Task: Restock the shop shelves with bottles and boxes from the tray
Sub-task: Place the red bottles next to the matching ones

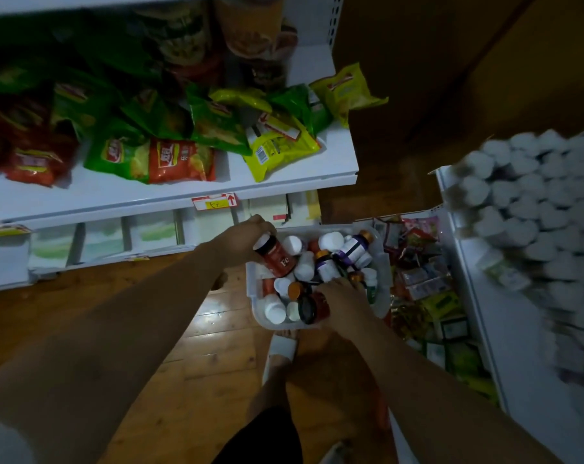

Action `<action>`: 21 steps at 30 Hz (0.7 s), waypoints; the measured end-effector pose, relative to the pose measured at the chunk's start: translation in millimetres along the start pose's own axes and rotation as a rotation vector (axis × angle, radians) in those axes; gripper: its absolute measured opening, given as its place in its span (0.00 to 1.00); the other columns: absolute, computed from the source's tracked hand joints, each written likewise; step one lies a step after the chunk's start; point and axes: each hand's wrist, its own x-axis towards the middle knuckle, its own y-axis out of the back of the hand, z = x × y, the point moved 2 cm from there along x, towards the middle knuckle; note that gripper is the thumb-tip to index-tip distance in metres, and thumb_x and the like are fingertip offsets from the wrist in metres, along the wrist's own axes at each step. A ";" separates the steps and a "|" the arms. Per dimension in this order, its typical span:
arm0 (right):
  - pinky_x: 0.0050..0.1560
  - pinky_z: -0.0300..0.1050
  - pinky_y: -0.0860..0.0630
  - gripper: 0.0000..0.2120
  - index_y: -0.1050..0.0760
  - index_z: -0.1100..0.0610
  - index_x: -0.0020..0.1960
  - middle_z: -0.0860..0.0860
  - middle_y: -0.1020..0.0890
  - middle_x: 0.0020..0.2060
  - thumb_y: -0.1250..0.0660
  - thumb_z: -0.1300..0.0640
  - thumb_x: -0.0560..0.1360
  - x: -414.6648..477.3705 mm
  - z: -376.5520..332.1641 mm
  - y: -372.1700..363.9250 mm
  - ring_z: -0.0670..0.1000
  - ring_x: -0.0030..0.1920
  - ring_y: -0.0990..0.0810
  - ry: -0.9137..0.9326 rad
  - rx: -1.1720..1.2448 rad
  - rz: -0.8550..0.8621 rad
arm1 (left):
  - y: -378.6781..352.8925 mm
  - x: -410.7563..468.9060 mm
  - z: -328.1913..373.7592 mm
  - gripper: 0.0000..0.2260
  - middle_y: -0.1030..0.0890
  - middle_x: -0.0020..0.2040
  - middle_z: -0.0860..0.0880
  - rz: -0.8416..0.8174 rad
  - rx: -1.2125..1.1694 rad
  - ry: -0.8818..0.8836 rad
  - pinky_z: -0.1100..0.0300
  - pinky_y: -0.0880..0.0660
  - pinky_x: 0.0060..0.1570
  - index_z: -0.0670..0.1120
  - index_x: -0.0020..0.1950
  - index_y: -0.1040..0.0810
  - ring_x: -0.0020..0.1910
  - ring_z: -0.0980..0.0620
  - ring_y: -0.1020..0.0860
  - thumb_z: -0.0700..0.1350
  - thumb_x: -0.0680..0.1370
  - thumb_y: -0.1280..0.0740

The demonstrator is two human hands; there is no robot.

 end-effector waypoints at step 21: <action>0.54 0.48 0.18 0.16 0.17 0.52 0.58 0.52 0.12 0.49 0.29 0.61 0.72 -300.3 -2.9 225.2 0.52 0.51 0.14 0.036 1.569 0.594 | 127.9 -98.6 351.3 0.26 0.23 0.69 0.36 0.117 -1.429 -0.450 0.49 0.22 0.58 0.40 0.78 0.31 0.61 0.42 0.21 0.40 0.79 0.36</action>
